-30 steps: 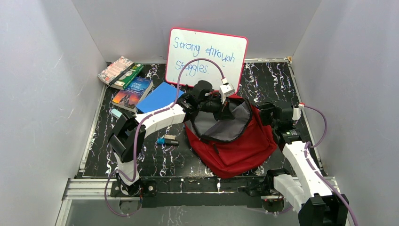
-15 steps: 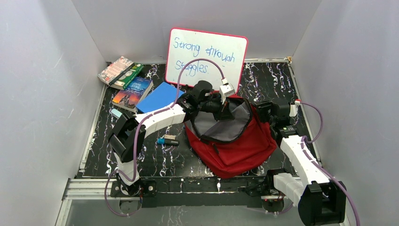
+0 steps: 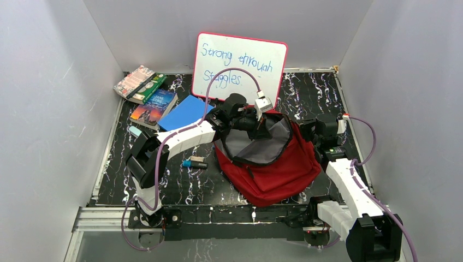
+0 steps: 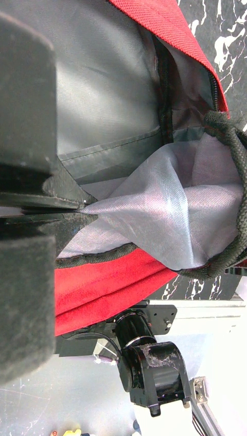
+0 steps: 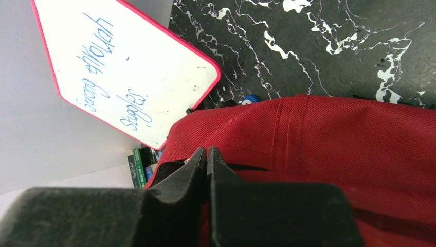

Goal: Pack the student bag
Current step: Unzip the student bag at the center of the board.

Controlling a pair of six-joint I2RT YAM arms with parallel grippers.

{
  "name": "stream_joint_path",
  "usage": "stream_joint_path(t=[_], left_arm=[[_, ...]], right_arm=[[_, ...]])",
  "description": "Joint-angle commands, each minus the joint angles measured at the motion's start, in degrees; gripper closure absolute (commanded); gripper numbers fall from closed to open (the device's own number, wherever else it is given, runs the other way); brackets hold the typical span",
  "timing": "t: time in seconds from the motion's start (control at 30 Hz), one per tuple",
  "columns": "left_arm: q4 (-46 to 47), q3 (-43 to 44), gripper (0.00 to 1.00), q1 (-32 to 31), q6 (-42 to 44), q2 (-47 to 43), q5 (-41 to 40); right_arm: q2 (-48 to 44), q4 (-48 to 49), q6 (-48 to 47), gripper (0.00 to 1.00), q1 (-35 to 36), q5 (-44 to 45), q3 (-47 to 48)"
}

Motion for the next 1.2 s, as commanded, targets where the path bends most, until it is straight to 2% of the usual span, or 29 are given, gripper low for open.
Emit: stream_joint_path(t=[0.0,0.07,0.1,0.43,0.63,0.93,1.17], left_arm=[[0.18,1.16,1.00,-0.13,-0.28,-2.32,0.12],[-0.20,1.40,1.00,-0.11,-0.87,-2.32,-1.27],[-0.26,1.49,1.00,-0.11,-1.16,-2.32,-1.96],[-1.89,2.31,1.00,0.53,-3.50,-2.09,-7.79],[-0.12,0.97,1.00,1.10,-4.81,-2.84,-9.21],[-0.43,1.34,1.00,1.31,-5.29,-2.40,-10.12],[-0.71,1.01,1.00,1.60,-5.29,-2.87,-11.66]], right_arm=[[-1.05,1.75,-2.05,0.92,-0.11,2.17,0.19],[-1.57,0.47,-2.63,1.00,-0.04,3.43,0.08],[-1.88,-0.34,-2.96,1.00,-0.07,4.14,0.01],[-5.93,-8.70,-7.62,1.00,-0.10,7.94,-0.67],[-6.97,-11.35,-10.39,1.00,-0.11,6.64,-1.70],[-8.30,-15.74,-15.54,1.00,-0.12,10.87,-0.32],[-8.29,-22.34,-18.87,1.00,-0.10,10.31,0.94]])
